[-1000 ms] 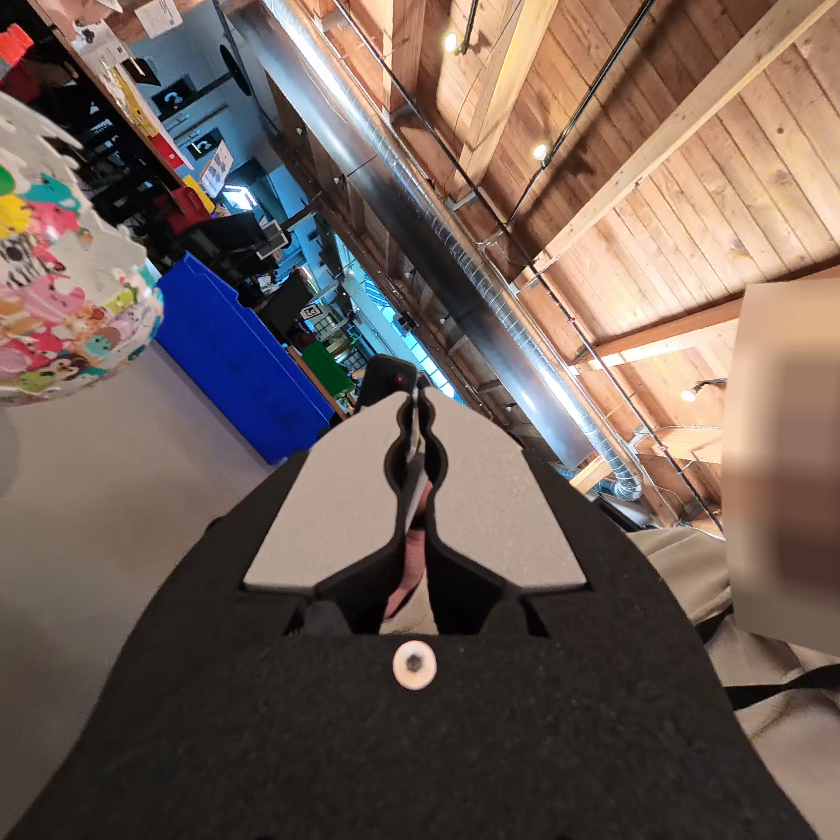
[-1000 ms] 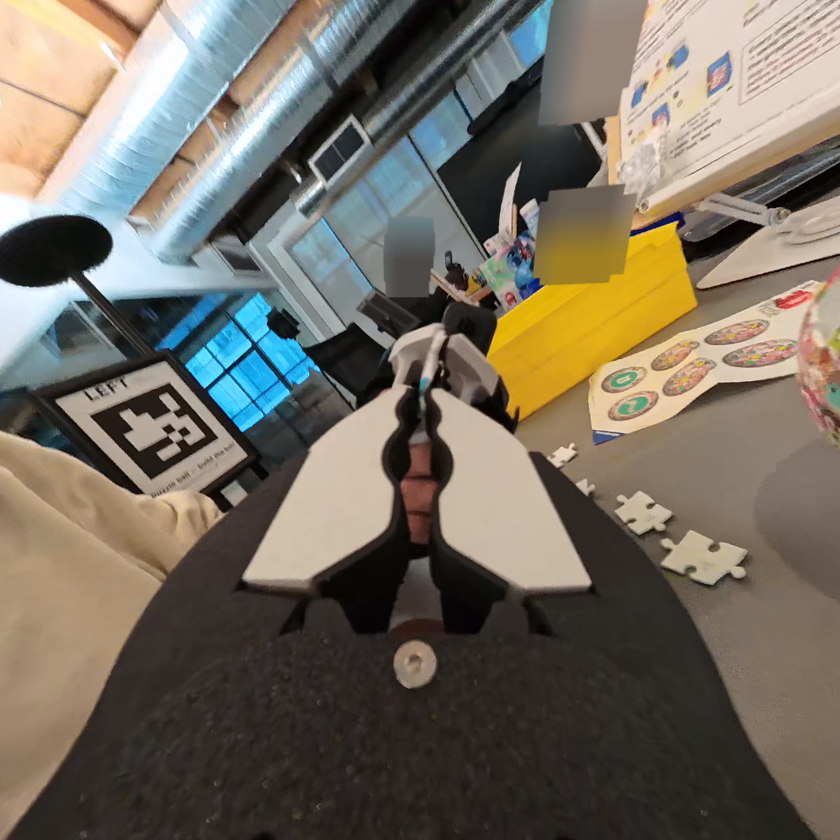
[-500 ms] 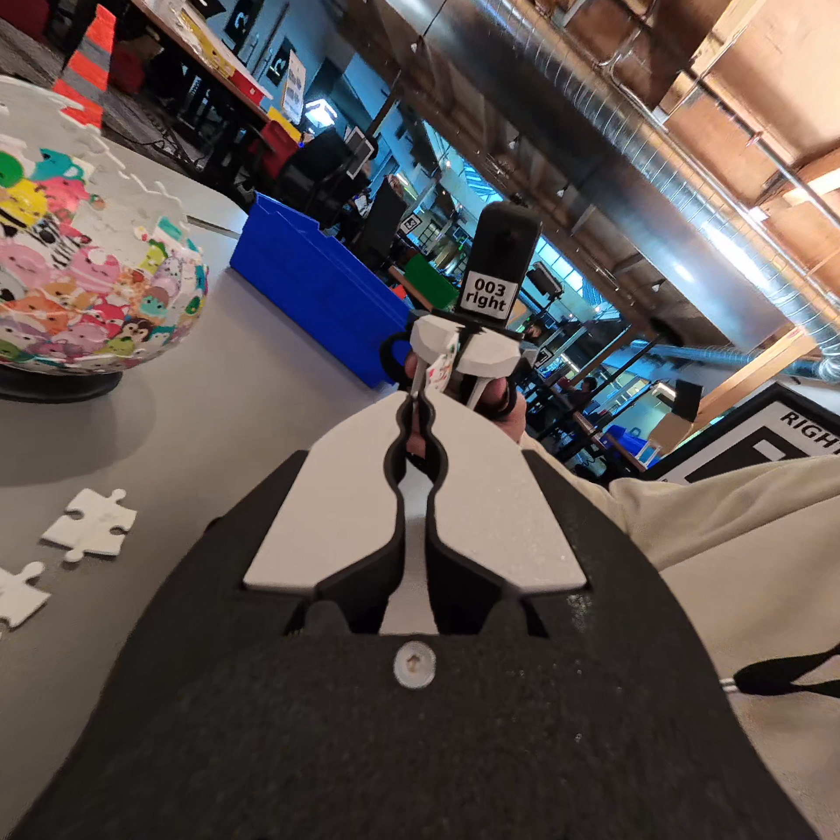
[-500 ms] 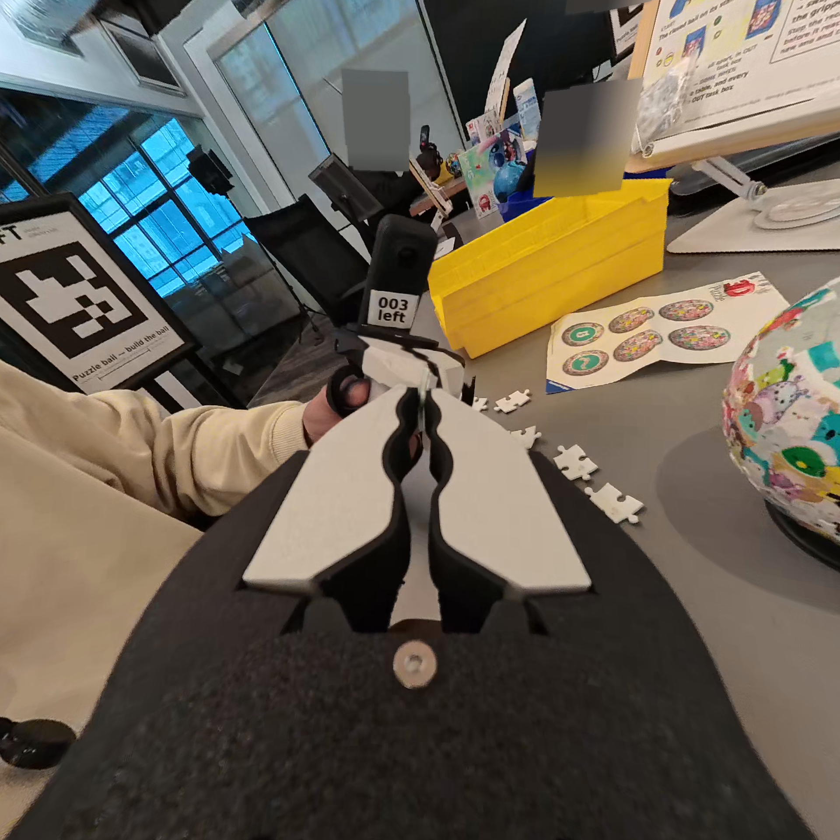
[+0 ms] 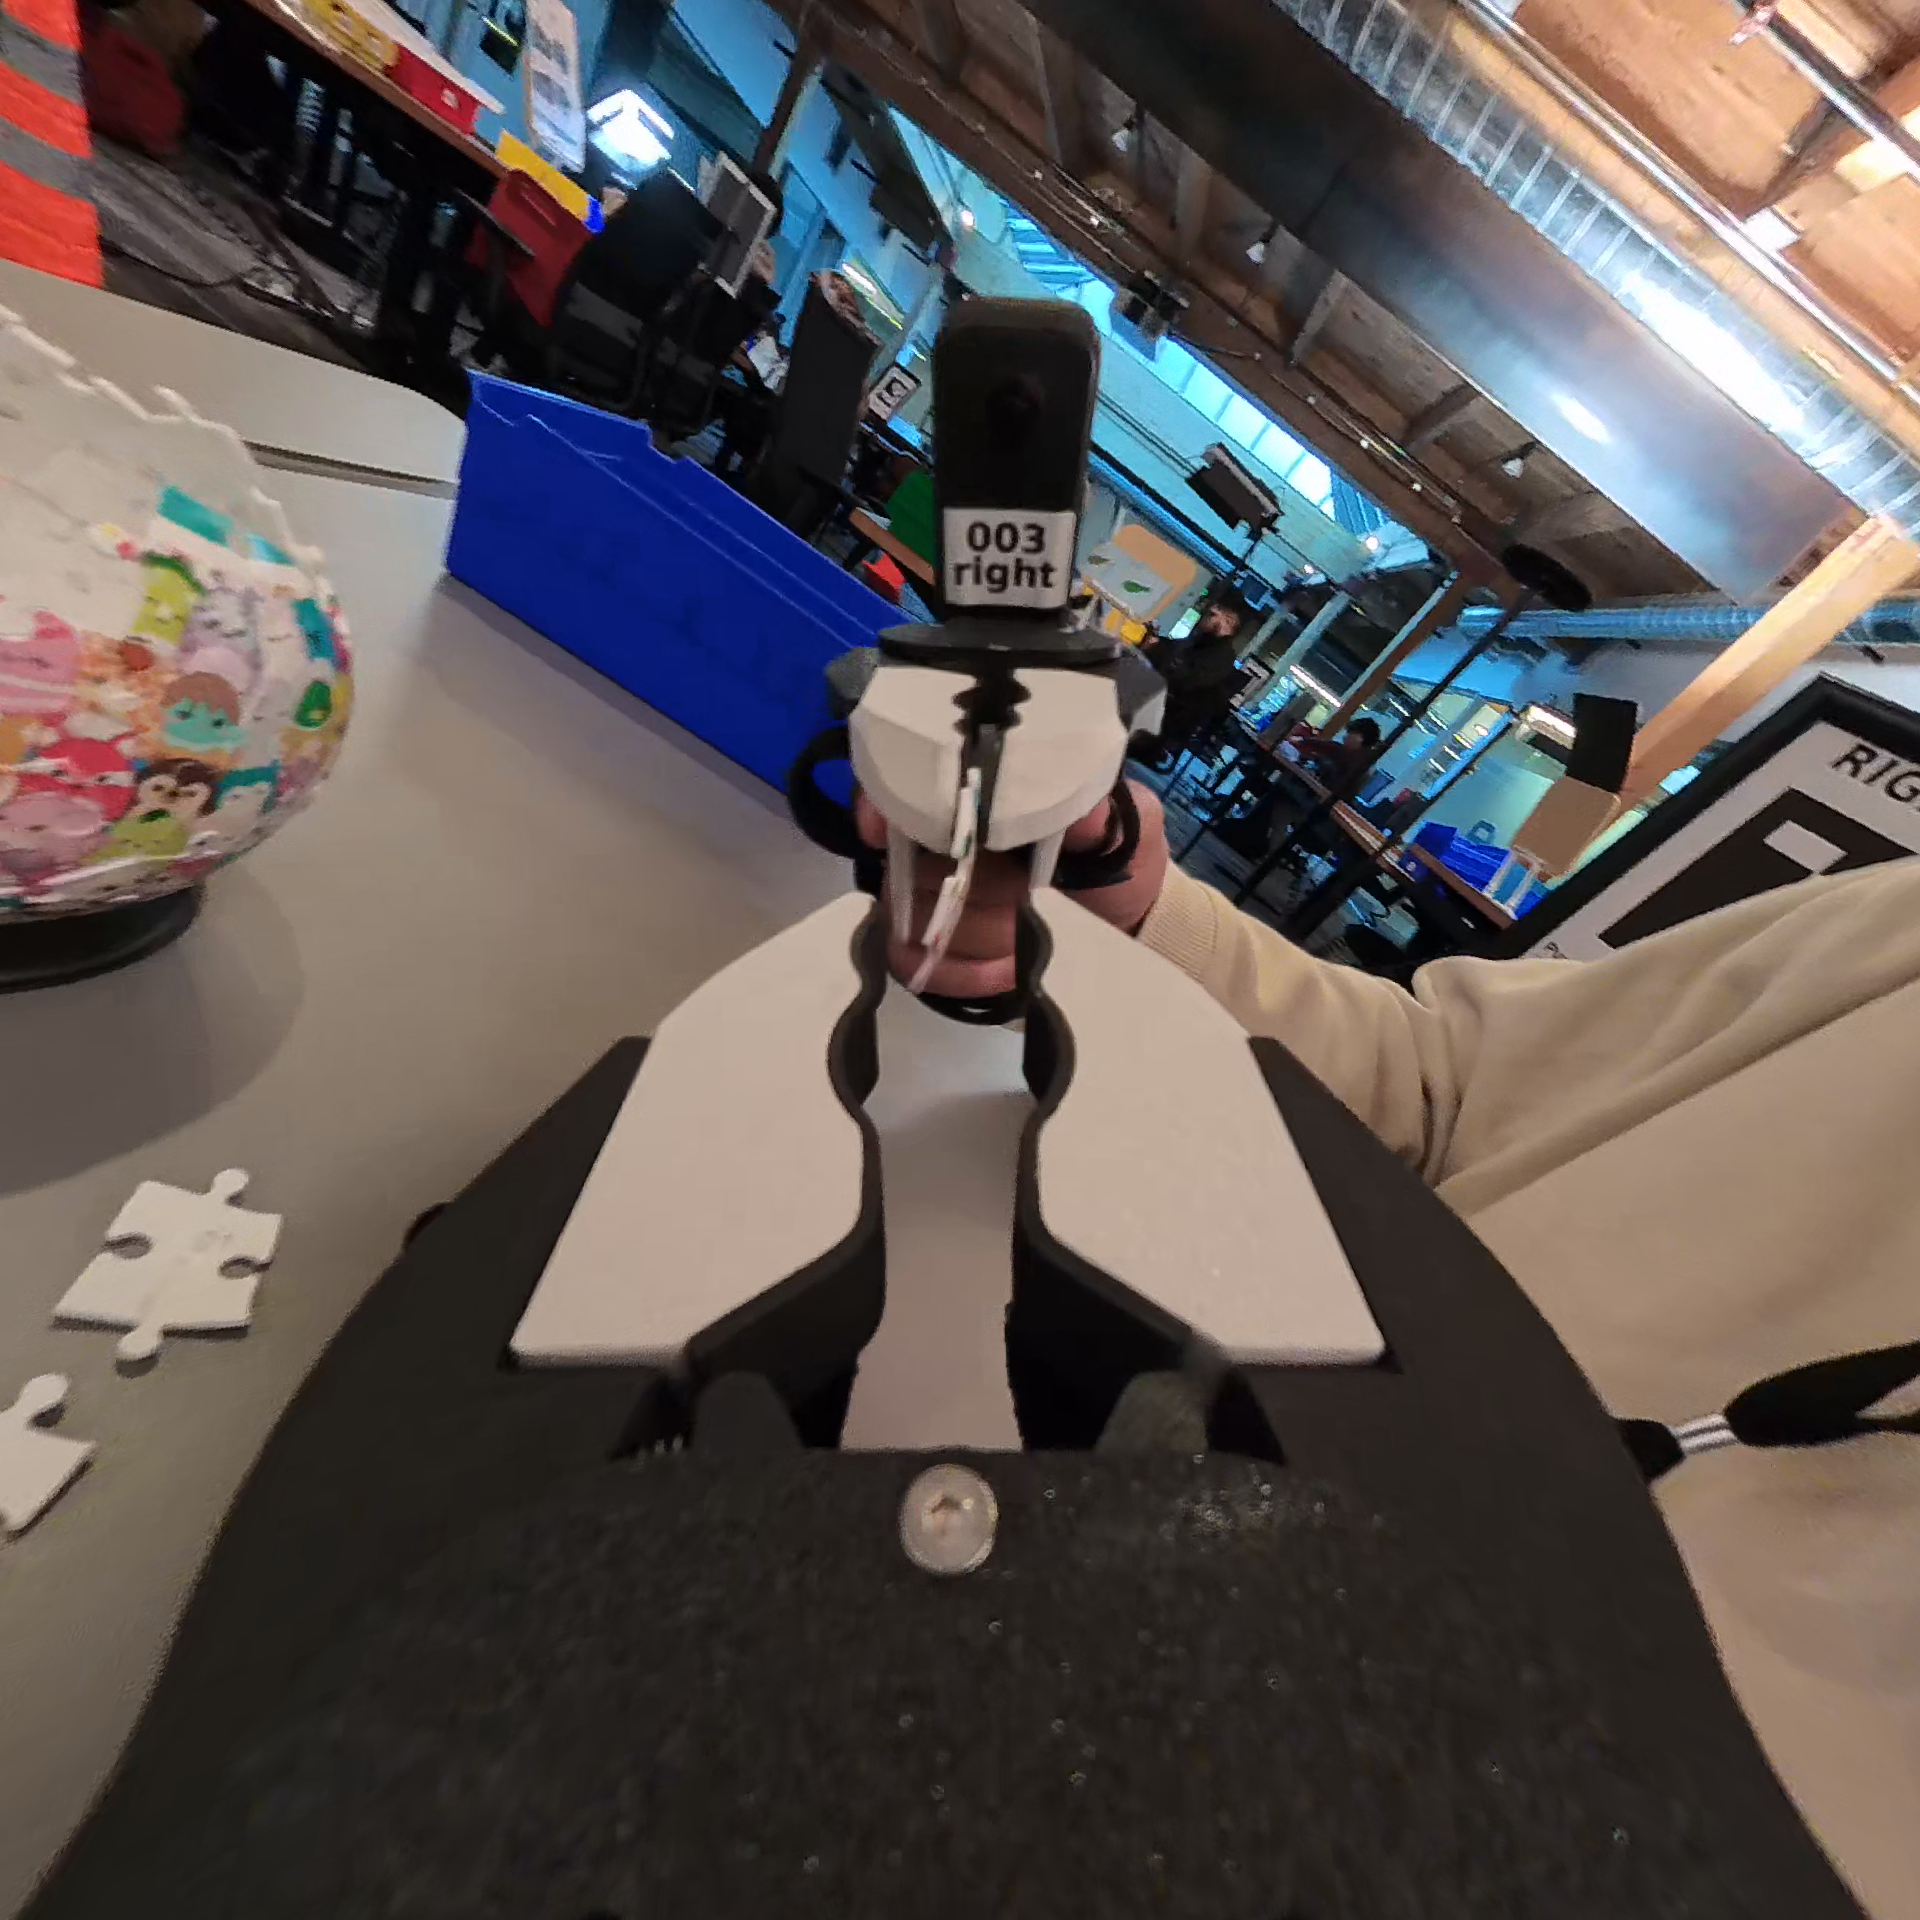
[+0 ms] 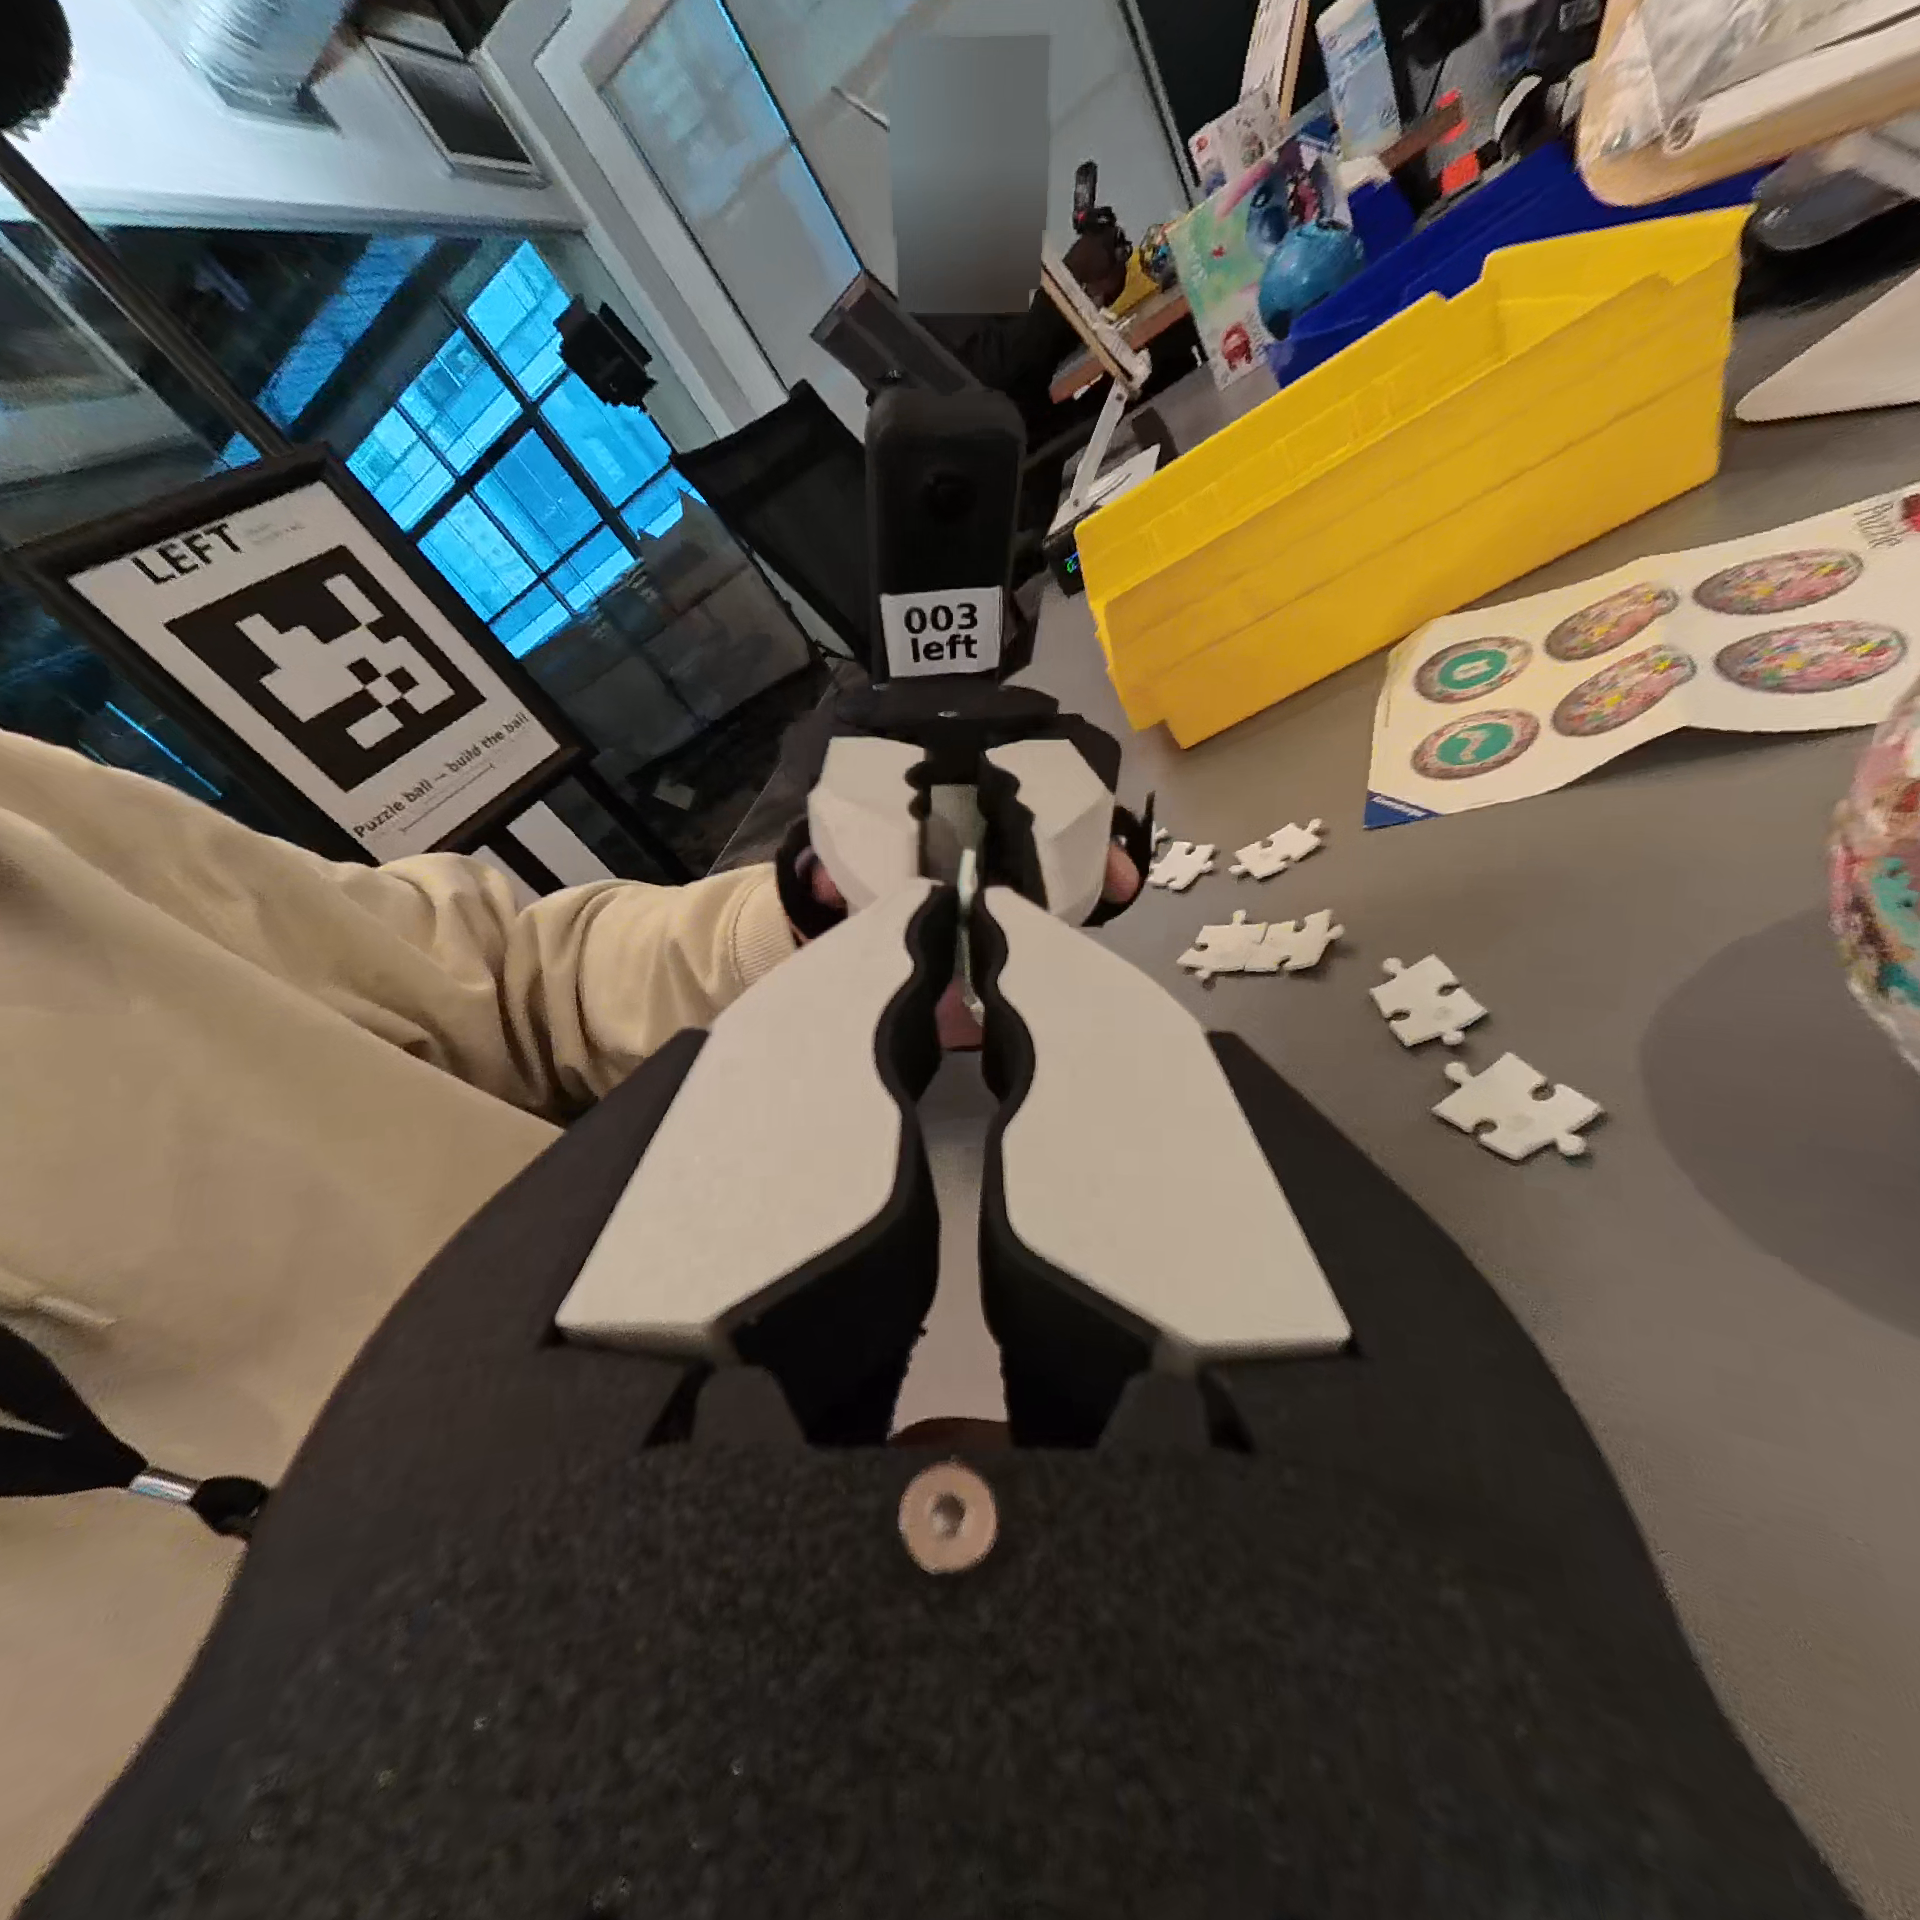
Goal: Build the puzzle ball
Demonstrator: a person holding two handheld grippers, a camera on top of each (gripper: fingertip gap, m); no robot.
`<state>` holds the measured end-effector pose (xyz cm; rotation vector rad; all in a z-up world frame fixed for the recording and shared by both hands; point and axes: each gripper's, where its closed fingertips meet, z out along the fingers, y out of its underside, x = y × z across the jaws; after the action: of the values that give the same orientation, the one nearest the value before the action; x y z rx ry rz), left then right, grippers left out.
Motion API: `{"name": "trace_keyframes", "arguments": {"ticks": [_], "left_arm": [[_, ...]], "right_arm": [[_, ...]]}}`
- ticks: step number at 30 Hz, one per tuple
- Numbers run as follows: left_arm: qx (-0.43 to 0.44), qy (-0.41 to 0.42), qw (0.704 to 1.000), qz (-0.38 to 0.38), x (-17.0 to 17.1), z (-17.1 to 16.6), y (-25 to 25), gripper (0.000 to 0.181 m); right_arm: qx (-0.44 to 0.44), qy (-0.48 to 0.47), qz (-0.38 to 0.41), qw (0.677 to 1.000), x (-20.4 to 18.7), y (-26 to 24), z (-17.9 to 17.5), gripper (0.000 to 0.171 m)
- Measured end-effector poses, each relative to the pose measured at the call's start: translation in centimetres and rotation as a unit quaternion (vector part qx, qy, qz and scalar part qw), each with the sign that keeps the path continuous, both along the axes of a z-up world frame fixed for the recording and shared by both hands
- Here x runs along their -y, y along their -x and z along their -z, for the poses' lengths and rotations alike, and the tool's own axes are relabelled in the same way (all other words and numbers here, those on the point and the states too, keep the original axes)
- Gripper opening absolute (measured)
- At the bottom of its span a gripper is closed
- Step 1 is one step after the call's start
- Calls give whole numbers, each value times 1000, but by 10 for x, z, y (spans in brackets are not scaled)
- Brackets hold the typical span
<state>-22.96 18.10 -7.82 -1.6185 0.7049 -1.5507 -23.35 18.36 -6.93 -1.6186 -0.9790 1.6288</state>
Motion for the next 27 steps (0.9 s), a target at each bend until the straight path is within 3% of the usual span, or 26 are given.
{"name": "trace_keyframes", "arguments": {"ticks": [5, 14, 21, 27], "left_arm": [[-20, -7, 1000, 22, 9, 5, -6, 2], [-5, 12, 1000, 28, 4, 5, 0, 2], [-21, -14, 998, 54, 17, 6, -6, 2], [-34, -28, 997, 68, 22, 10, -6, 2]], "right_arm": [[-5, 1, -8, 1000, 3, 11, 3, 5], [158, -203, 40, 965, -10, -4, 7, 18], [125, -124, -27, 984, 3, 0, 4, 4], [128, -112, -61, 984, 9, -1, 7, 4]]}}
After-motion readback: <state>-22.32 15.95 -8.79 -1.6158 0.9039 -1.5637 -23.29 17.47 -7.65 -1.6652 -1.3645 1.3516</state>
